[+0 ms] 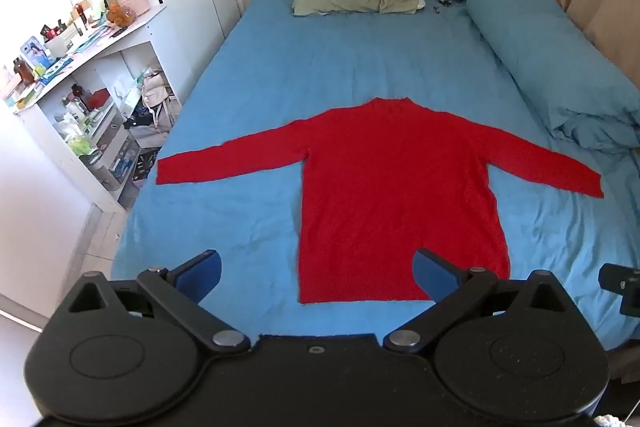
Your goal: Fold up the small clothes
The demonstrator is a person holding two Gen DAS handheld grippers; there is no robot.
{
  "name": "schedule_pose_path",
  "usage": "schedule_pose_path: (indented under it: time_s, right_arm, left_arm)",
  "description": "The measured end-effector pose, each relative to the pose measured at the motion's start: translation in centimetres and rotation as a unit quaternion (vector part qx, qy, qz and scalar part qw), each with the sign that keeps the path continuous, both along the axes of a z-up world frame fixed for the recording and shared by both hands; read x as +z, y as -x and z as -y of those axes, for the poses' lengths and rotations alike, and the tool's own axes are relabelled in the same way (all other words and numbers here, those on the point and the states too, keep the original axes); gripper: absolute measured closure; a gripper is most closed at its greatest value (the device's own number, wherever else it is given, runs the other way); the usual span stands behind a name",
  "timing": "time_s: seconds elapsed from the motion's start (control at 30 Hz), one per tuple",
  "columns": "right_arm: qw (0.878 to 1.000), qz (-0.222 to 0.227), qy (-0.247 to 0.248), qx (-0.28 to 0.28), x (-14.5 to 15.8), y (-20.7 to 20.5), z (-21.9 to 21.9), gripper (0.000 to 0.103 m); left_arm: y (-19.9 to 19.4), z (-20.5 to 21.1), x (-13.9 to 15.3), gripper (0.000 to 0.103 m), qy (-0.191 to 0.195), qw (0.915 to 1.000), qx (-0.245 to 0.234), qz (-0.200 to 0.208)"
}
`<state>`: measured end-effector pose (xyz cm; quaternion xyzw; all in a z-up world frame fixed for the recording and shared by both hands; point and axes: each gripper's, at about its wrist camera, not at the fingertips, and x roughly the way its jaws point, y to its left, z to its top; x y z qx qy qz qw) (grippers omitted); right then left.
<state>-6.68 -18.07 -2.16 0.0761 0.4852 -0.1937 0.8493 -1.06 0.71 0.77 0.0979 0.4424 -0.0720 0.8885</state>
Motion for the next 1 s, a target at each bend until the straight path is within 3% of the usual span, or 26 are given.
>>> schedule_pose_path:
  time_s: [1.0]
  right_arm:
    - [1.0,0.015,0.016,0.005,1.3,1.1,-0.9,0.0]
  left_arm:
    - [0.6,0.2,0.1,0.0,-0.006,0.9999,-0.001,0.011]
